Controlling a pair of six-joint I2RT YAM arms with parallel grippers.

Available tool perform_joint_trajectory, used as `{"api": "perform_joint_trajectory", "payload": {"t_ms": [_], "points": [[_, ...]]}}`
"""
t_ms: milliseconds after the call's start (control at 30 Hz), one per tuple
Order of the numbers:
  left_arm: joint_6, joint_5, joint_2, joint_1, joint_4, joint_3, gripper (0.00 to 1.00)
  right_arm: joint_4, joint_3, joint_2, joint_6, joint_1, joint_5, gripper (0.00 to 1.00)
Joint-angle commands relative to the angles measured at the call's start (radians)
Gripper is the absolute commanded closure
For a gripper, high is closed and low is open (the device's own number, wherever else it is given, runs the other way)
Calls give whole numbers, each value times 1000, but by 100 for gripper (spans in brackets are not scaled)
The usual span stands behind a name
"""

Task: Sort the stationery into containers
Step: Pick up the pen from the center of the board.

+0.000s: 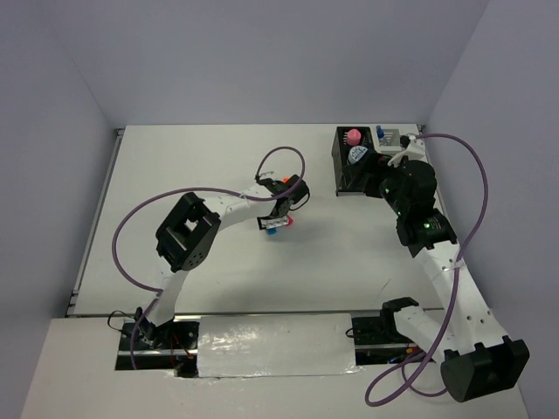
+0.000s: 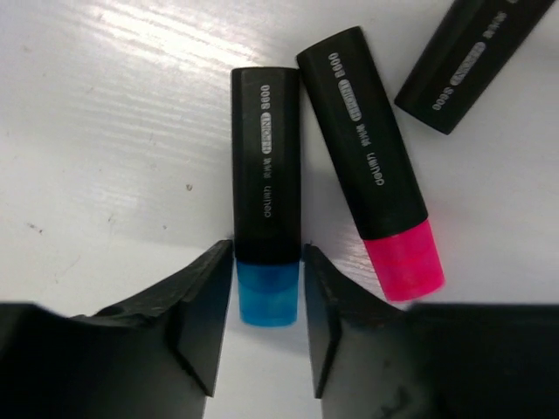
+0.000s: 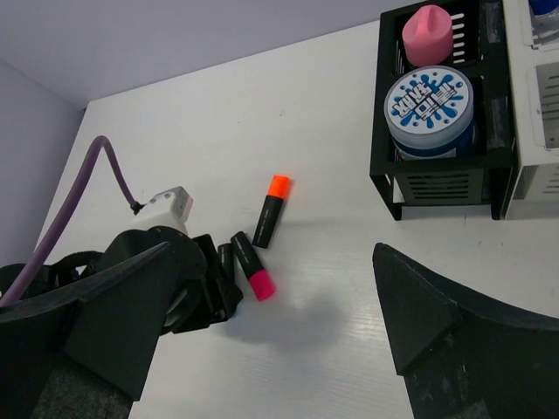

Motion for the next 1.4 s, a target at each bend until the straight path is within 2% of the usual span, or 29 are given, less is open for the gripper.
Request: {"api": "perform_joint_trajectory", "payload": {"t_ms": [0, 33, 100, 133, 200, 267, 300, 367, 433, 467, 533, 600, 700, 867, 1100, 1300, 1367], "points": [[-3, 1, 6, 9, 9, -44, 52, 23, -1, 7, 2, 6, -24, 0], [-2, 5, 0, 9, 29, -76, 61, 23, -1, 8, 2, 4, -29, 0], [1, 16, -26, 10, 48, -117, 71, 27, -2, 11, 2, 3, -33, 0], [1, 18, -40, 10, 60, -143, 84, 30, -5, 11, 4, 4, -52, 0], [11, 27, -119, 10, 121, -293, 100, 46, -10, 22, 11, 1, -105, 0], [37, 27, -207, 4, 232, -391, 100, 65, -10, 33, 22, -3, -151, 0], [87, 24, -309, -7, 274, -483, 100, 71, -16, 45, 40, -3, -164, 0], [182, 13, -467, -42, 409, -560, 100, 108, -33, 53, 94, 0, -179, 0], [237, -13, -563, -69, 491, -657, 100, 163, -82, 57, 140, 18, -188, 0], [301, -7, -651, -91, 591, -689, 100, 215, -94, 74, 157, 56, -191, 0], [368, 25, -735, -108, 701, -786, 100, 240, -113, 101, 197, 113, -178, 1], [434, 51, -844, -120, 826, -856, 100, 333, -128, 155, 235, 200, -205, 1], [484, 85, -957, -125, 910, -915, 100, 384, -123, 215, 251, 318, -187, 2], [535, 97, -1063, -123, 915, -921, 100, 462, -136, 273, 275, 420, -153, 4], [557, 143, -1111, -123, 938, -929, 100, 534, -123, 365, 284, 495, -165, 9], [566, 206, -1099, -123, 968, -933, 100, 574, -105, 416, 284, 515, -167, 21], [571, 223, -1087, -123, 974, -933, 100, 597, -102, 425, 284, 518, -172, 32]]}}
